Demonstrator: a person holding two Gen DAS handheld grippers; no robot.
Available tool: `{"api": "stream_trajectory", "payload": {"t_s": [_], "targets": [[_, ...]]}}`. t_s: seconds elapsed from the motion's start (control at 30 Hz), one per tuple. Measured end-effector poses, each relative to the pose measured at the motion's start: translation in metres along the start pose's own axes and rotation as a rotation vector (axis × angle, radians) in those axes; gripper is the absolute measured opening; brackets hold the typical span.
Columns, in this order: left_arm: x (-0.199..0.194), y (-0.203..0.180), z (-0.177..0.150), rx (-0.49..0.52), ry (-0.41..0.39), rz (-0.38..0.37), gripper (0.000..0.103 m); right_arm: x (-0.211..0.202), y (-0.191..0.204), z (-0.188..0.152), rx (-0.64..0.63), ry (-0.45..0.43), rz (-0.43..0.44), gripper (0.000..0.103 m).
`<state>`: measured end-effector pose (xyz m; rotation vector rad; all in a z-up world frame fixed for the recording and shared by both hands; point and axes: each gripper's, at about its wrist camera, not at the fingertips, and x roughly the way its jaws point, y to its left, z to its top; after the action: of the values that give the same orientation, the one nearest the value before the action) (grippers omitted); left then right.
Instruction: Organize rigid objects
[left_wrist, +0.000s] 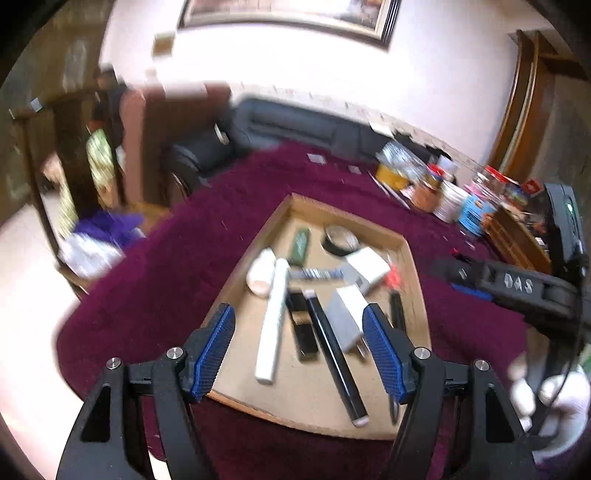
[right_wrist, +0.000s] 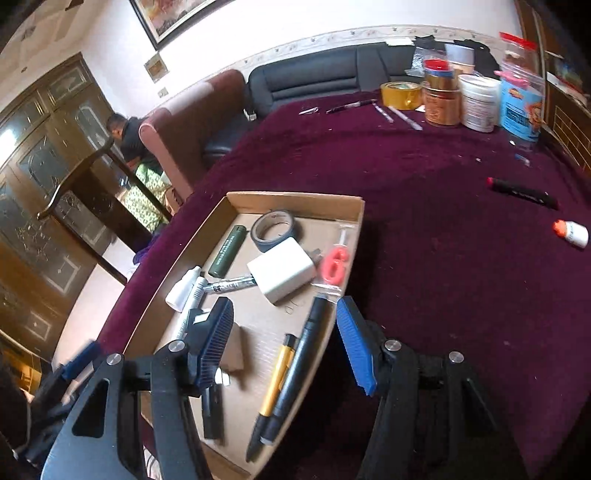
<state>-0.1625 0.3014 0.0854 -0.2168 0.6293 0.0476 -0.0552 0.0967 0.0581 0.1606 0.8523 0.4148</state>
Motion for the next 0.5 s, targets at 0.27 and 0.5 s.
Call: {"api": "stream_trajectory", "payload": {"t_s": [0.27,0.5], "targets": [[-0.059,-0.049,0.003,0.073,-0.316,-0.027,0.102,-0.027,-0.016,-0.034,-0.003,-0.09,-0.035,0.057],[0.006,-0.077,-0.001,0.126,-0.03,0.092,0.102,-0.033,-0.006,-0.061,-0.1,-0.099,-0.15,0.064]]}}
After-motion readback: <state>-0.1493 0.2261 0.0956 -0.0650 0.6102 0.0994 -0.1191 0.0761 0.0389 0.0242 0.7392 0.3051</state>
